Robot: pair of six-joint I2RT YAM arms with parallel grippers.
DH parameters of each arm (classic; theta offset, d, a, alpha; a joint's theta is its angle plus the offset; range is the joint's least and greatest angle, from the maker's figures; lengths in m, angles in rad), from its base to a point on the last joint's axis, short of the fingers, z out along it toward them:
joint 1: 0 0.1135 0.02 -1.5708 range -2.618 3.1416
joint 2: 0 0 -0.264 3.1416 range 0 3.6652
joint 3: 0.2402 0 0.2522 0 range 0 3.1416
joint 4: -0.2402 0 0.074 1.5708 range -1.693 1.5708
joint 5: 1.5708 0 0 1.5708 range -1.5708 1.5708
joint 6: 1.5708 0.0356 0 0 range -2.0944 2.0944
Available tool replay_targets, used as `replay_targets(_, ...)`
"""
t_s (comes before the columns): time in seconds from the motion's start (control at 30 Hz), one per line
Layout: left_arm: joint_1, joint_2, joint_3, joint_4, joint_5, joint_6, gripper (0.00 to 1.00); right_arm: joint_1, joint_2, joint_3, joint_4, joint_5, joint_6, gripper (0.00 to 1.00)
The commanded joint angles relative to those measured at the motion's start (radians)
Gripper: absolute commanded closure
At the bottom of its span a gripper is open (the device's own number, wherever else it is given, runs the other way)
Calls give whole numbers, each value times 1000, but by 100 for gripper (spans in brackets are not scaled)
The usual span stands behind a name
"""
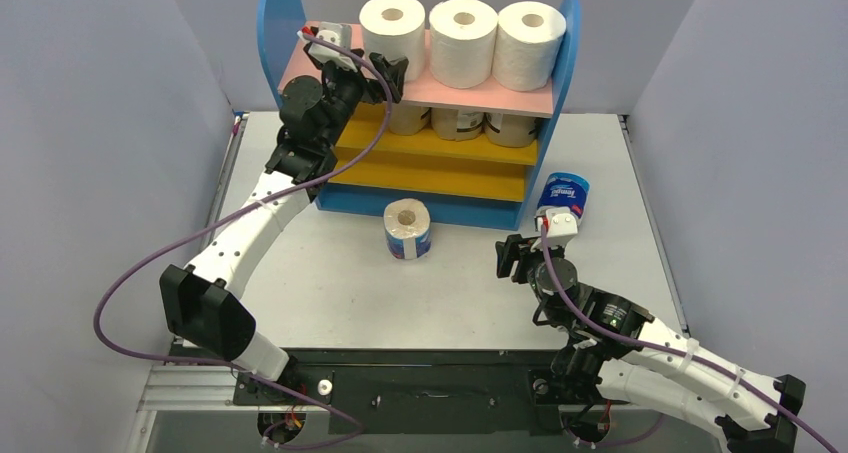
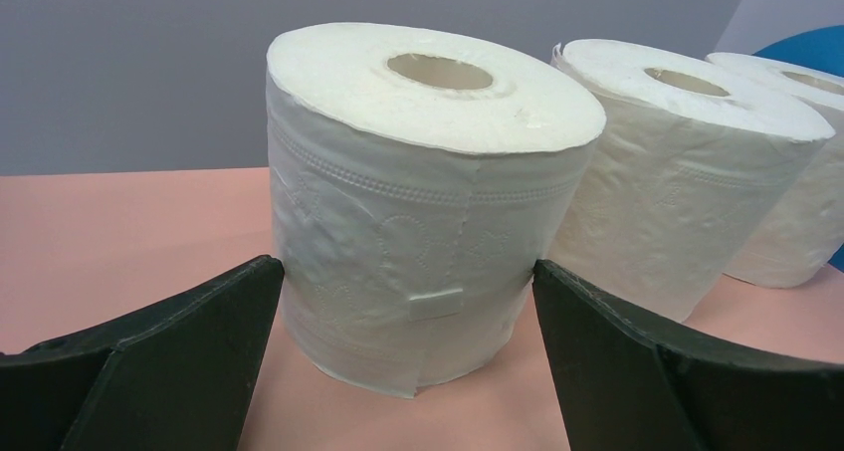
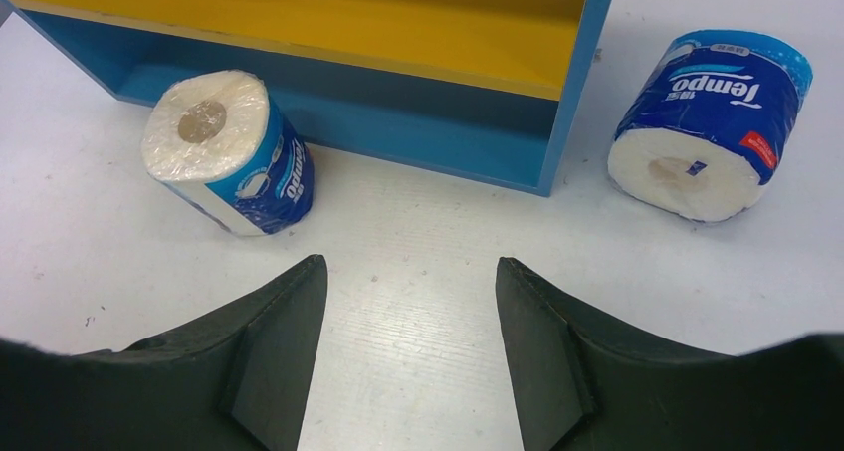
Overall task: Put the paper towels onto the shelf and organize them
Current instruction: Place the paper towel on the shelf.
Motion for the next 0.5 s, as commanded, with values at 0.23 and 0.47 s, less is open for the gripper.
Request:
replay_targets(0.23, 31, -102, 3, 44, 6, -33, 4, 6, -6, -9, 36, 40, -1, 43)
replay_targets(0.47, 141, -82, 52, 55, 168, -283, 4, 5, -13, -11, 35, 37, 0, 43)
